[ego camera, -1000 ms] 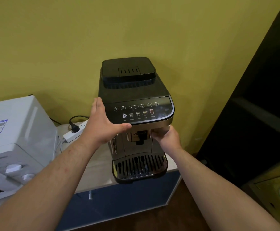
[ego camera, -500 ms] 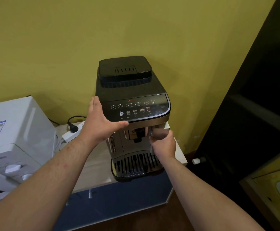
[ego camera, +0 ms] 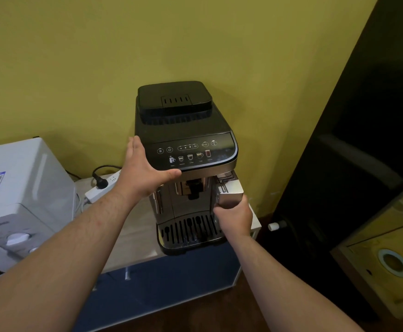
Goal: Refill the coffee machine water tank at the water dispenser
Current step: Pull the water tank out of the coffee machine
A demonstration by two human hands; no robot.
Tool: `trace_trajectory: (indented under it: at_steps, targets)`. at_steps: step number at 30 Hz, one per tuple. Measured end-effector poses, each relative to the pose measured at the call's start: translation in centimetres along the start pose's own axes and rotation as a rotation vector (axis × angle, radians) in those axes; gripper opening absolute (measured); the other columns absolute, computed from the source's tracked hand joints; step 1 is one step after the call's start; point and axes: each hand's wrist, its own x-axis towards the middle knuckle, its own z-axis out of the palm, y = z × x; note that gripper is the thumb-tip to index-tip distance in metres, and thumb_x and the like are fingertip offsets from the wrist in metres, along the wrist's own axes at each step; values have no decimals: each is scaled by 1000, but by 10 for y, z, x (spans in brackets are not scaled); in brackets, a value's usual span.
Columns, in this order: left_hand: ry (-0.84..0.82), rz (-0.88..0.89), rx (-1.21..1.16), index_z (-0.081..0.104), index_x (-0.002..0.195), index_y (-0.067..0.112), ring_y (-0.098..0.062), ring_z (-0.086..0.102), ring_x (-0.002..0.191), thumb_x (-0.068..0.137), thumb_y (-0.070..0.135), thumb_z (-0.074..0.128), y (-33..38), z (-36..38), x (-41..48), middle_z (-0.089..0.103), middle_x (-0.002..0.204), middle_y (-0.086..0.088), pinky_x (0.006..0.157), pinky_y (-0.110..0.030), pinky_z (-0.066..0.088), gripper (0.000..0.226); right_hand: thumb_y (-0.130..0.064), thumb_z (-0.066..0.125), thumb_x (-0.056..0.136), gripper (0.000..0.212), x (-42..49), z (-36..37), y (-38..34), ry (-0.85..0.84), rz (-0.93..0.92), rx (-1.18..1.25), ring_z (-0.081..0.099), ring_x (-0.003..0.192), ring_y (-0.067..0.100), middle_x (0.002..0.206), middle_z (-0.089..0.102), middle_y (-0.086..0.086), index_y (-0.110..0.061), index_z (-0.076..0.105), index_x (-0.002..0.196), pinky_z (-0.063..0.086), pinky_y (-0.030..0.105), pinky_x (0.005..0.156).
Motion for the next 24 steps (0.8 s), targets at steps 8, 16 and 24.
trace_trajectory:
  at_steps: [8, 16, 24]
  targets:
    - [-15, -17, -17, -5, 159, 12, -21, 2, 155, 64, 51, 87, 1, 0, -1, -6, 169, -7, 112, -25, 7, 138, -9, 80, 68, 52, -27, -17, 10, 5, 8, 28, 62, 93, 17, 99, 62, -1, -19, 52, 111, 42, 7, 57]
    - [-24, -16, -27, -5, 159, 12, -22, 4, 155, 65, 50, 87, 4, -2, -3, -7, 169, -6, 117, -31, 11, 137, -3, 77, 71, 54, -50, -29, 14, 5, 31, 77, 53, 78, 3, 89, 54, -11, -35, 41, 96, 42, 11, 57]
    - [-15, 4, -6, -2, 159, 10, -25, 6, 155, 65, 52, 87, 3, -2, -3, -2, 169, -10, 122, -38, 13, 136, 0, 80, 67, 62, -78, -42, 34, 28, 67, 144, 60, 85, 4, 98, 62, -8, -30, 49, 112, 48, 11, 54]
